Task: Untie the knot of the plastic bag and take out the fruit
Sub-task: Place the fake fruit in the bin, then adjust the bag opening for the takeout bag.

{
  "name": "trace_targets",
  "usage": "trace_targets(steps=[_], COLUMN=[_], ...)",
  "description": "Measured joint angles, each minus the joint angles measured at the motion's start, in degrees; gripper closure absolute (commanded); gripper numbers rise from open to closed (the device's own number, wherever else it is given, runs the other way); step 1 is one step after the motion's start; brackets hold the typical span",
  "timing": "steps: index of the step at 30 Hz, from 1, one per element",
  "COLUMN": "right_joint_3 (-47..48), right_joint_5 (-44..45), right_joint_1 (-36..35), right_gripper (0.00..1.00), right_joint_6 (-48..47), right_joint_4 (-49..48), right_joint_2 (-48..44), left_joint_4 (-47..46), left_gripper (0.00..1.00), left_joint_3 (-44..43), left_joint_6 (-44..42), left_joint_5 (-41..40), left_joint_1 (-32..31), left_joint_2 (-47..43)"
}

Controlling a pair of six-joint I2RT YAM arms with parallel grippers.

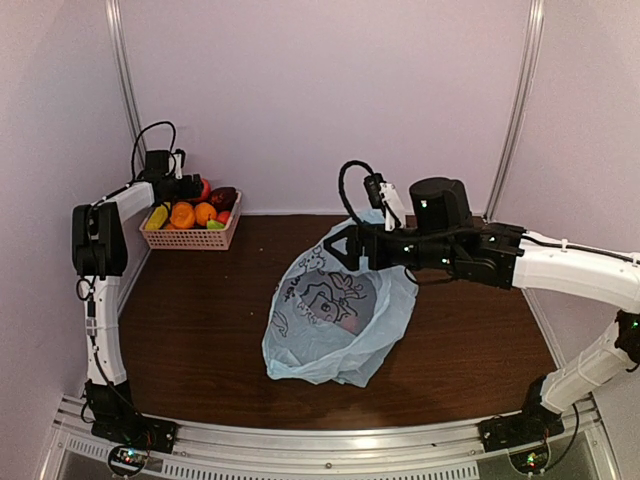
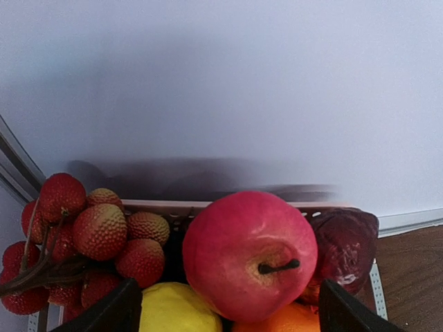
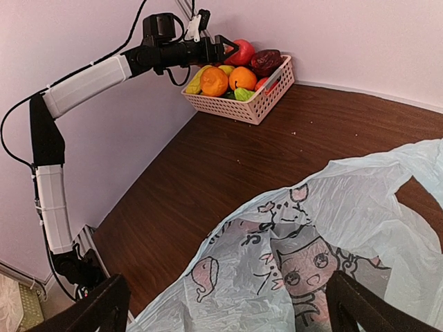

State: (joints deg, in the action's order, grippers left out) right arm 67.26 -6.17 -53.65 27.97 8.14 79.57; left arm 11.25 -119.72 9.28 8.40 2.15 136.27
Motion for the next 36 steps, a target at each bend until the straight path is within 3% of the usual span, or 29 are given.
trace_targets(steps=[9,15,26,36], right_joint_3=[0.0,-0.22,-3.08,-2.69], right_joint_5=[0.24,1.77,9.97,11.56], right_joint_1=[0.0,0.0,-0.02,-4.31], right_gripper=[0.01,0.01,0.01,0.13], right_joint_6=[-0.04,-1.09,-3.54,-7.04], right_joint_4=[-0.02,0.24,5.57,12.46], right_joint_2=[-0.46,-3.3,-10.51,-11.08], left_joint_4=[1.33,2.01,-2.51,-0.68], left_gripper=[0.09,0.1,0.16,0.15], left_joint_3=[-0.02,5.49,31.43,57.59], left_joint_6=[0.02,0.74,7.82,14.64], left_joint_5=[2.4,3.1,10.21,15.04], left_joint_1=[0.0,0.0,-1.42,-16.81], left_joint_2=[-1.64,-11.28,-37.86,-58.45])
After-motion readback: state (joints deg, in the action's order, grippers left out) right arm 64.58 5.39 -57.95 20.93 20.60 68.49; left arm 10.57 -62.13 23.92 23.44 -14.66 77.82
